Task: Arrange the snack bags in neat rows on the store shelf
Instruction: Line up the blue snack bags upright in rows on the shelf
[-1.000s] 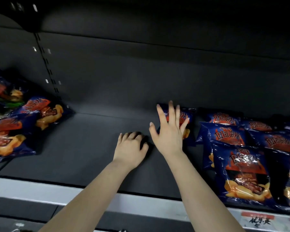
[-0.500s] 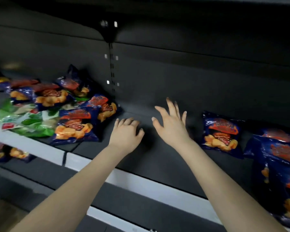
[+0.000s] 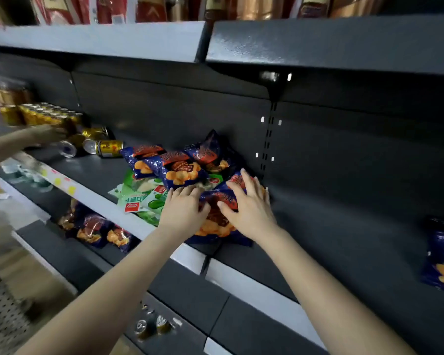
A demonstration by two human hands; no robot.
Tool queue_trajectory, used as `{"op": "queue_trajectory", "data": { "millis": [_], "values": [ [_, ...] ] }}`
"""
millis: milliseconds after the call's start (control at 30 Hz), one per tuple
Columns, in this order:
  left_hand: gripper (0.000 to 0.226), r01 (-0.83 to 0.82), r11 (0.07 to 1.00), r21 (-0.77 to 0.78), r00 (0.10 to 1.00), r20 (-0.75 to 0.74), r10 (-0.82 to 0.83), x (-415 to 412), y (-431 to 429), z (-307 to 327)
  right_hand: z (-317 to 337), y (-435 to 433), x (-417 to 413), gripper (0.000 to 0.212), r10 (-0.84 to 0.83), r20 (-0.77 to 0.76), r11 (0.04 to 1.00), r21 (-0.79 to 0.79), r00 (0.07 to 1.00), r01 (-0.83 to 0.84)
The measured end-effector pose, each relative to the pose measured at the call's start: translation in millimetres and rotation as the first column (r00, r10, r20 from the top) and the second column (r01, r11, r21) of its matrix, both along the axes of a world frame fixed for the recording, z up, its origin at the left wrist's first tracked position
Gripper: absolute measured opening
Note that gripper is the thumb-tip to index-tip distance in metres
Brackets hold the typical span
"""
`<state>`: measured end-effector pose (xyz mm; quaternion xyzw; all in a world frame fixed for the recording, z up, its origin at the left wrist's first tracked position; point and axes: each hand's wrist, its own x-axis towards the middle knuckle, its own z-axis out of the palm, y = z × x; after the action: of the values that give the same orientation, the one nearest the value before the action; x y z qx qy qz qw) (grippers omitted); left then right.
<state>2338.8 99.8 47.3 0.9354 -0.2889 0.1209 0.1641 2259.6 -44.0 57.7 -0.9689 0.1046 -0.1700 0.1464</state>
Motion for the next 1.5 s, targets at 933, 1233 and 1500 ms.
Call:
{"op": "queue_trajectory", "data": {
  "millis": [933, 1233, 1500],
  "values": [
    [0.047, 0.103, 0.971, -0.215, 0.97, -0.192, -0.146, -4.0, 17.7, -31.5, -45.0, 41.2, 7.9, 0.071, -0.216, -0.052, 0.972, 0.081, 0.975, 0.22],
    [0.048, 0.17, 0.924, -0.343, 0.953, -0.182, -0.243, -38.3, 3.4, -22.9, -43.7, 7.9, -40.0, 0.051, -0.175, 0.2, 0.984, 0.07, 0.964, 0.164],
    [0.049, 0.239, 0.924, -0.3, 0.942, -0.159, -0.295, -73.5, -47.1, -25.9, -40.9, -46.8, -109.4, 0.048, -0.244, 0.354, 0.964, -0.011, 0.903, 0.265]
  ]
}}
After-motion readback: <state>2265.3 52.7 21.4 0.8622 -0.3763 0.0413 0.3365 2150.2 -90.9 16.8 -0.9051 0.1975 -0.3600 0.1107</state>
